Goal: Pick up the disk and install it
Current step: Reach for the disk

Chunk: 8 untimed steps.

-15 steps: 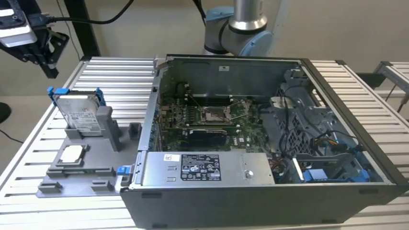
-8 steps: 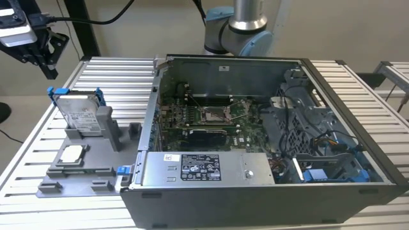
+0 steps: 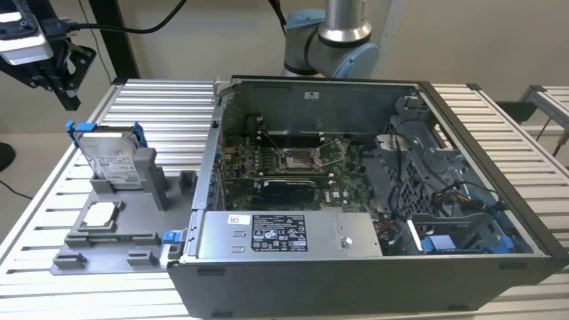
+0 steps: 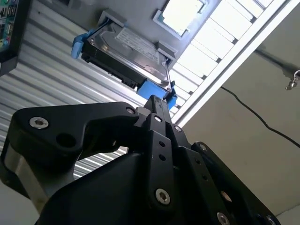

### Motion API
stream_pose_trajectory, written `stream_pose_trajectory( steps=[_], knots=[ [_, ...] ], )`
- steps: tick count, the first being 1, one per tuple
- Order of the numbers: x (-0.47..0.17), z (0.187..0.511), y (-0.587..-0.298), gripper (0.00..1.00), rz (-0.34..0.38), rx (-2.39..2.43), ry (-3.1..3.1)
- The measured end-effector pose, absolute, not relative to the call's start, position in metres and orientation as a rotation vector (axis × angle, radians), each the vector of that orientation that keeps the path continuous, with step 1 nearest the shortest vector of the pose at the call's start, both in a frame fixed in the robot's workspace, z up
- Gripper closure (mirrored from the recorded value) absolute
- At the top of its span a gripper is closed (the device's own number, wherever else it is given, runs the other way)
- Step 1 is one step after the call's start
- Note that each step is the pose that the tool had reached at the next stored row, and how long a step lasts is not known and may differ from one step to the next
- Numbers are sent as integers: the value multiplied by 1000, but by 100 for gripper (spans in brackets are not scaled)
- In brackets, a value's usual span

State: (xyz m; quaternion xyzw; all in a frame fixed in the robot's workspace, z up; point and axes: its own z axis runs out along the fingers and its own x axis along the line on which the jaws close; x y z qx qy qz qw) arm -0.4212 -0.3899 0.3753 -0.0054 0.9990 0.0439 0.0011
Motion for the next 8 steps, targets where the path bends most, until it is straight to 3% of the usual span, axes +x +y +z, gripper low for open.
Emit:
stream_pose_trajectory(
  steps=[8],
  knots=[
    [-421, 375, -390, 100, 138, -19, 3136]
  ],
)
